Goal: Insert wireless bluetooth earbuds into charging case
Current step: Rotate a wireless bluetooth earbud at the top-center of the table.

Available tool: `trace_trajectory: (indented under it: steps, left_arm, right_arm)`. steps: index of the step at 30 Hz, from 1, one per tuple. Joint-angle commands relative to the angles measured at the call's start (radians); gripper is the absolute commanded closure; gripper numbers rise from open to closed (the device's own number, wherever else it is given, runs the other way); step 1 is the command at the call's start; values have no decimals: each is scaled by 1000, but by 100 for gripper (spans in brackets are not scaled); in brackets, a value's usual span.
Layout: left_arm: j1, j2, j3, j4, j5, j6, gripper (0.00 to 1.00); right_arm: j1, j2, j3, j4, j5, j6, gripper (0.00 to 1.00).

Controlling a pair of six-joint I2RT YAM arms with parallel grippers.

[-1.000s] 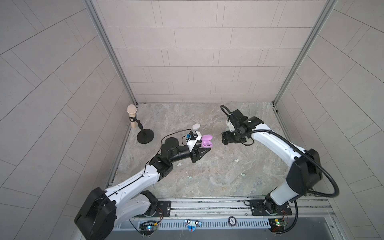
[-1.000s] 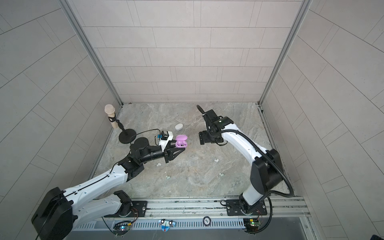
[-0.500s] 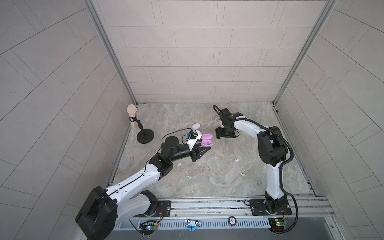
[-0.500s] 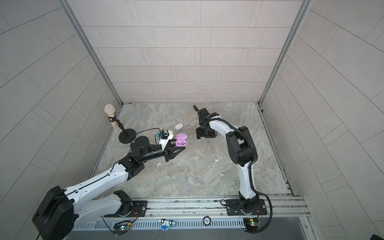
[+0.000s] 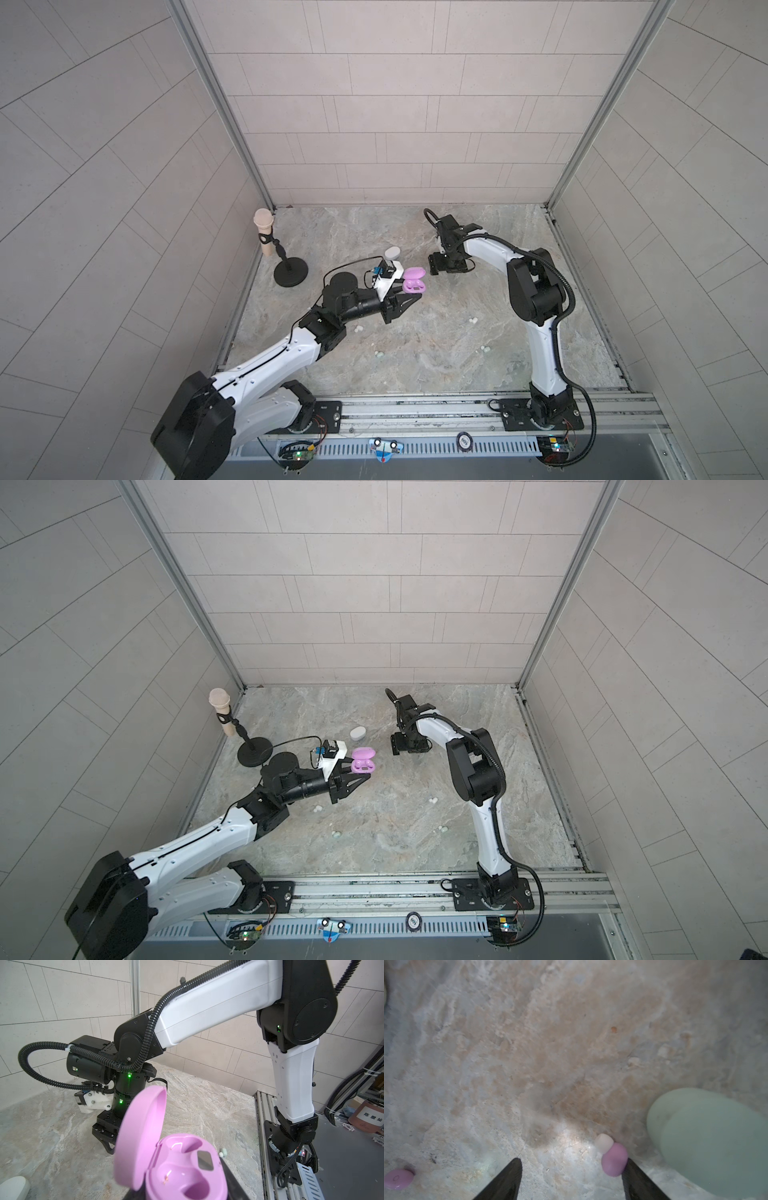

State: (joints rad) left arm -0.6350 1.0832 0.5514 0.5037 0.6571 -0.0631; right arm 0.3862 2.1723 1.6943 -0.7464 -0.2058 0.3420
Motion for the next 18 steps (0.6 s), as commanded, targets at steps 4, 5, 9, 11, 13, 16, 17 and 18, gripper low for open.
trace_trajectory:
  steps: [4, 5, 9, 11, 13, 16, 17, 18]
  left_arm:
    - [6, 1, 21, 34, 18, 9, 83]
    - [6, 2, 22, 35, 18, 9, 83]
    - [6, 3, 21, 41, 19, 5, 83]
    - [6, 2, 18, 41, 20, 3, 83]
    - [5, 0, 18, 37, 19, 3, 83]
    - [6, -6, 19, 32, 18, 6, 83]
    - [6, -7, 19, 29, 18, 7, 83]
    - [6, -8, 18, 29, 18, 8, 83]
  right_arm:
    - [34, 9, 13, 15, -30, -46, 22]
    - [35, 14, 19, 8, -23, -43, 22]
    - [34, 54, 71, -43, 42, -9, 22]
    - [31, 61, 80, -53, 63, 18, 21]
    - [29, 66, 88, -70, 82, 39, 22]
    - [25, 61, 84, -91, 105, 59, 22]
    - [23, 58, 80, -90, 112, 63, 22]
    - [22, 55, 75, -84, 116, 67, 22]
